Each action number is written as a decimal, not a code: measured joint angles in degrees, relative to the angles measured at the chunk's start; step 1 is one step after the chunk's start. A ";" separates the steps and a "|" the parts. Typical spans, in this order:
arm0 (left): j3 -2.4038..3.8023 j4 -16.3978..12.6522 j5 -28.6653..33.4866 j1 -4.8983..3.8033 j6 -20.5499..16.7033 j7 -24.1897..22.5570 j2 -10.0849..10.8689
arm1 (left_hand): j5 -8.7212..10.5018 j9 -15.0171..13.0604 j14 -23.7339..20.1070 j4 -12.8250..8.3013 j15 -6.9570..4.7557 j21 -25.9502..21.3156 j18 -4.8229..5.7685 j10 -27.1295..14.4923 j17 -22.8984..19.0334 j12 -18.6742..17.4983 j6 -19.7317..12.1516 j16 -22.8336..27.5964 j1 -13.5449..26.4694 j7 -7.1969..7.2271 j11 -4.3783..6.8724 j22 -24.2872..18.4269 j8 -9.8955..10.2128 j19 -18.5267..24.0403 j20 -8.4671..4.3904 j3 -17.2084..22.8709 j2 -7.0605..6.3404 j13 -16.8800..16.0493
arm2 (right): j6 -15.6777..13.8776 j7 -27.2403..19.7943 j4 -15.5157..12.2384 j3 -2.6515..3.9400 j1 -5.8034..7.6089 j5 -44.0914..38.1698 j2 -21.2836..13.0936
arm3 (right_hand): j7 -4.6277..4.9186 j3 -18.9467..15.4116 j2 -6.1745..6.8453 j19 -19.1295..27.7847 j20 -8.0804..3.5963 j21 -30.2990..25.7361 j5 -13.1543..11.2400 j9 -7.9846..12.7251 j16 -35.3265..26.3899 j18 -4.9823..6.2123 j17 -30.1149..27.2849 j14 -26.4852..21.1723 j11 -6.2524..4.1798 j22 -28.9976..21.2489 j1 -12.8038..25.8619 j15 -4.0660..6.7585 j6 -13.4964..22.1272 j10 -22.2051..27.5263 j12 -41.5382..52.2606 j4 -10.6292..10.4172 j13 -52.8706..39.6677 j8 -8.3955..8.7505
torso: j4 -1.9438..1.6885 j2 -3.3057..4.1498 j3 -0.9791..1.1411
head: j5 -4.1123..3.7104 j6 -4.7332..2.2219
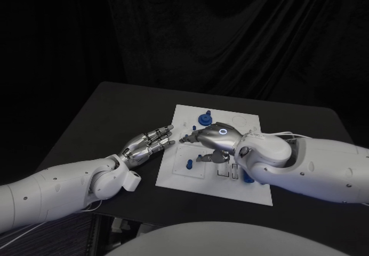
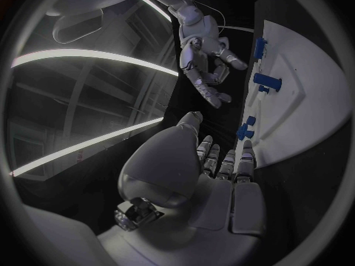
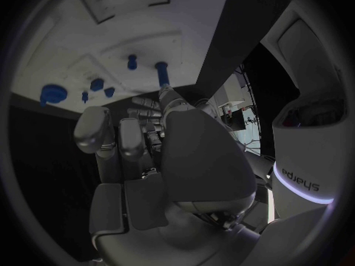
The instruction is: Assemble the parts on the task board
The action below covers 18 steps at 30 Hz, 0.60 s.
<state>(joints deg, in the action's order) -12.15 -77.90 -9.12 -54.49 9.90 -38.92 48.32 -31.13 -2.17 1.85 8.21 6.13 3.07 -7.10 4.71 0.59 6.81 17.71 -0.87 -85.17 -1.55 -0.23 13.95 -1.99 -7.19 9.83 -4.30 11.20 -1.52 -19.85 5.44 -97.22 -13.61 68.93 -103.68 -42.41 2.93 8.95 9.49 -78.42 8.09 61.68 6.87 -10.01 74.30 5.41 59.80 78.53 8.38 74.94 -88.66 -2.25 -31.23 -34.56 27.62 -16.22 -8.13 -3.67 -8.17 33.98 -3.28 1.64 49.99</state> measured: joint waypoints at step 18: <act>0.00 -0.19 0.01 0.09 -2.08 0.00 0.19 | -0.54 0.00 -1.83 2.08 -7.98 -2.69 -2.21 -1.13 -0.54 -1.39 -0.09 0.66 4.33 1.66 2.17 -13.67 -0.29 7.25 -7.73 -2.89 -2.62 0.26 | 1.36 2.48 -5.92 -0.53 9.29 26.11 -18.80 | 4.32 1.06 -4.40 -0.42 -2.69 -0.13 4.58 -3.54 -1.36 -0.01 -2.30 -0.11 -5.58 0.00 1.05 3.17 -18.99 -17.19 30.79 -0.01 -16.52 -10.36 | 0.01 0.01 0.01 | -0.93 0.00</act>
<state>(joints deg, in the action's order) -12.15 -78.09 -9.11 -54.40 7.82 -38.93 48.51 -31.67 -2.17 0.02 10.29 -1.85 0.38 -9.31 3.59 0.05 5.42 17.62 -0.20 -80.84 0.11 1.94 0.29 -2.28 0.06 2.10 -7.19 8.59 -1.26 -18.49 7.92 -103.14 -14.14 78.22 -77.57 -61.21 7.25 10.02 5.09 -78.84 5.40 61.55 11.45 -13.55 72.94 5.40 57.51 78.42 2.81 74.94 -87.61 0.92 -50.23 -51.75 58.41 -16.24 -24.66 -14.03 -8.16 33.99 -3.27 0.70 49.99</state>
